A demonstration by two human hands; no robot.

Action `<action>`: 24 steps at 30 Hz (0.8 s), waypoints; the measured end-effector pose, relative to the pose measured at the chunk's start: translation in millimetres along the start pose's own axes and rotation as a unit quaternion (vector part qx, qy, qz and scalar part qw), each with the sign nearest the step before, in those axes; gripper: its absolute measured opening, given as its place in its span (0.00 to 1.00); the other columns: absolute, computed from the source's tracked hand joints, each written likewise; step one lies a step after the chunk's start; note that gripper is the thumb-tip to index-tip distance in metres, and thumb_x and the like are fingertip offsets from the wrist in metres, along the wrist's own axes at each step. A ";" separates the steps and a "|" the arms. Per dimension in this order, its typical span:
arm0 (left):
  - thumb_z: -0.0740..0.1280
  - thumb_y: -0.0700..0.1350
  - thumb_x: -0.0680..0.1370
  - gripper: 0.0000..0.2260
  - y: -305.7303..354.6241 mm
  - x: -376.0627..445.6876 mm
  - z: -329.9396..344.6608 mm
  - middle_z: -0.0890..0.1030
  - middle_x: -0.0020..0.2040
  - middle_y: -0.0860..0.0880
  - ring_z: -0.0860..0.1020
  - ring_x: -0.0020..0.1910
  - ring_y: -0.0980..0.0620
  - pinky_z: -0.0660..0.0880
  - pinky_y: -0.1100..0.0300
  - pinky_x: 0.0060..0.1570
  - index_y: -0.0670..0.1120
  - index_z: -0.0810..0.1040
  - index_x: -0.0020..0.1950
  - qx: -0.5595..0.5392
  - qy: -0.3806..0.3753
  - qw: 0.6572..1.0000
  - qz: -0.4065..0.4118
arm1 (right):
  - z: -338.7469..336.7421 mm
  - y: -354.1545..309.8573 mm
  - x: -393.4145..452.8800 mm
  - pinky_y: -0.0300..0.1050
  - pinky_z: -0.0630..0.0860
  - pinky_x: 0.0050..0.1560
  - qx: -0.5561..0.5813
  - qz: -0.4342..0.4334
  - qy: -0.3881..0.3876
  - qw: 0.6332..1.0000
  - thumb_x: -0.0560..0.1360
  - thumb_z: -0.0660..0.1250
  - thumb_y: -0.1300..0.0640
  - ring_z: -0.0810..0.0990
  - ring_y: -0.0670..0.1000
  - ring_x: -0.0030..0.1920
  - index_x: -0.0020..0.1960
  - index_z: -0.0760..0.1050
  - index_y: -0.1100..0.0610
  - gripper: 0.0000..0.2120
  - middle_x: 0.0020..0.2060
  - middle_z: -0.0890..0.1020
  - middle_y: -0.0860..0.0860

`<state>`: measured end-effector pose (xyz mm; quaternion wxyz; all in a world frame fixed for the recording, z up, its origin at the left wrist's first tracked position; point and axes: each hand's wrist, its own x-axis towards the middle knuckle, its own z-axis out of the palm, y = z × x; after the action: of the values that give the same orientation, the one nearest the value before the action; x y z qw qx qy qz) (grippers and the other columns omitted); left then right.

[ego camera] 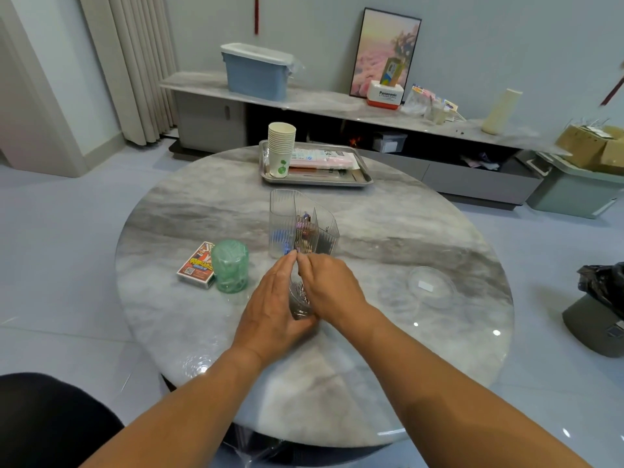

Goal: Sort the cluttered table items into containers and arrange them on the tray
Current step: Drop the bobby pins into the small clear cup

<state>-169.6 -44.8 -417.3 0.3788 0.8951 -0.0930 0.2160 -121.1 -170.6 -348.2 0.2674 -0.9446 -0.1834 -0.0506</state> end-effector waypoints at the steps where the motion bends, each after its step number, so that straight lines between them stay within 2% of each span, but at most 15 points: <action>1: 0.78 0.53 0.67 0.50 -0.3 0.1 -0.6 0.63 0.79 0.50 0.61 0.77 0.55 0.55 0.70 0.74 0.49 0.54 0.82 0.000 0.002 1.000 -0.006 | -1.4 0.7 -0.8 0.50 0.68 0.37 -0.009 -0.022 -0.013 1.000 0.84 0.54 0.50 0.73 0.55 0.35 0.33 0.66 0.51 0.20 0.31 0.74 0.50; 2: 0.78 0.54 0.67 0.50 0.1 0.6 -1.0 0.64 0.79 0.49 0.62 0.77 0.54 0.55 0.68 0.74 0.48 0.54 0.82 0.000 0.004 1.000 -0.008 | -4.7 2.2 -1.9 0.49 0.67 0.35 -0.016 -0.037 -0.015 0.999 0.83 0.56 0.51 0.72 0.54 0.33 0.31 0.65 0.52 0.21 0.28 0.73 0.49; 4: 0.78 0.54 0.68 0.49 -1.1 1.9 -0.7 0.64 0.79 0.47 0.63 0.77 0.50 0.61 0.58 0.76 0.44 0.55 0.82 0.008 0.021 1.000 -0.007 | -12.6 10.4 -2.5 0.50 0.71 0.34 0.004 -0.031 0.027 0.999 0.81 0.58 0.48 0.76 0.53 0.32 0.32 0.73 0.55 0.21 0.29 0.78 0.50; 5: 0.78 0.55 0.69 0.49 -1.6 2.3 -0.4 0.65 0.79 0.46 0.64 0.77 0.49 0.63 0.53 0.75 0.43 0.56 0.81 0.014 0.034 0.999 -0.011 | -17.8 17.9 -1.1 0.50 0.76 0.37 0.042 -0.001 0.059 0.997 0.80 0.59 0.46 0.80 0.53 0.35 0.37 0.79 0.56 0.20 0.32 0.82 0.51; 7: 0.78 0.58 0.69 0.50 -2.4 2.5 0.2 0.64 0.79 0.46 0.63 0.77 0.49 0.64 0.51 0.75 0.44 0.54 0.82 0.021 0.047 0.998 -0.041 | -26.2 38.4 1.2 0.48 0.80 0.48 0.119 0.076 0.075 0.987 0.81 0.62 0.46 0.84 0.52 0.45 0.48 0.85 0.57 0.18 0.43 0.87 0.52; 9: 0.76 0.60 0.70 0.50 -5.2 2.6 1.4 0.63 0.79 0.47 0.62 0.77 0.50 0.63 0.51 0.75 0.48 0.51 0.82 0.018 0.046 0.996 -0.068 | -30.4 60.4 -4.5 0.43 0.77 0.57 0.103 0.107 0.001 0.989 0.81 0.63 0.50 0.83 0.50 0.56 0.57 0.85 0.55 0.14 0.55 0.86 0.51; 12: 0.76 0.58 0.71 0.47 -9.0 4.3 2.6 0.61 0.79 0.48 0.61 0.78 0.50 0.65 0.49 0.75 0.49 0.53 0.82 0.017 0.036 0.996 -0.079 | -27.0 84.2 -24.3 0.37 0.67 0.68 -0.004 0.047 -0.133 0.990 0.81 0.61 0.60 0.76 0.48 0.68 0.67 0.80 0.53 0.17 0.68 0.79 0.48; 15: 0.76 0.55 0.71 0.45 -9.9 4.5 3.4 0.60 0.77 0.50 0.62 0.76 0.50 0.67 0.52 0.72 0.50 0.55 0.81 0.011 0.036 0.996 -0.083 | -21.7 89.0 -46.2 0.33 0.60 0.73 -0.052 -0.057 -0.164 0.983 0.79 0.58 0.59 0.70 0.46 0.73 0.71 0.76 0.53 0.22 0.74 0.73 0.47; 18: 0.77 0.52 0.71 0.44 -11.1 3.4 3.3 0.60 0.76 0.50 0.63 0.75 0.50 0.66 0.53 0.71 0.51 0.56 0.81 0.002 0.034 0.998 -0.062 | -18.9 86.2 -75.5 0.32 0.59 0.74 -0.042 -0.116 -0.174 0.977 0.76 0.57 0.56 0.69 0.42 0.73 0.72 0.76 0.52 0.25 0.73 0.74 0.45; 20: 0.76 0.52 0.73 0.42 -9.3 3.8 2.7 0.61 0.77 0.49 0.62 0.76 0.50 0.64 0.53 0.73 0.49 0.57 0.81 0.002 0.047 0.998 -0.045 | -18.6 90.1 -94.1 0.34 0.63 0.74 -0.009 -0.107 -0.140 0.984 0.77 0.59 0.56 0.71 0.40 0.71 0.70 0.78 0.51 0.23 0.70 0.77 0.44; 21: 0.74 0.52 0.74 0.39 -8.0 3.7 2.0 0.63 0.76 0.48 0.63 0.76 0.49 0.64 0.54 0.73 0.48 0.59 0.80 0.007 0.060 0.998 -0.034 | -18.0 91.8 -100.7 0.36 0.65 0.72 0.020 -0.087 -0.097 0.991 0.78 0.60 0.57 0.73 0.40 0.70 0.69 0.79 0.52 0.21 0.68 0.78 0.44; 23: 0.70 0.52 0.77 0.30 -5.4 2.0 1.1 0.68 0.71 0.46 0.68 0.71 0.47 0.66 0.54 0.70 0.46 0.65 0.76 0.036 0.093 0.995 0.013 | -16.2 91.4 -108.5 0.37 0.68 0.70 0.107 0.004 0.028 0.994 0.78 0.59 0.57 0.74 0.38 0.67 0.68 0.78 0.51 0.20 0.66 0.79 0.43; 24: 0.67 0.52 0.79 0.25 -4.1 -0.7 1.7 0.71 0.67 0.45 0.71 0.66 0.46 0.69 0.52 0.67 0.45 0.68 0.73 0.051 0.105 0.992 0.047 | -15.2 89.3 -110.4 0.36 0.68 0.70 0.158 0.064 0.085 0.982 0.78 0.57 0.55 0.73 0.35 0.66 0.69 0.77 0.50 0.21 0.65 0.78 0.41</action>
<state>-168.3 -43.1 -421.3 0.3294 0.8805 -0.0834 0.3305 -190.2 -284.3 -400.1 0.4303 -0.8926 -0.1046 -0.0841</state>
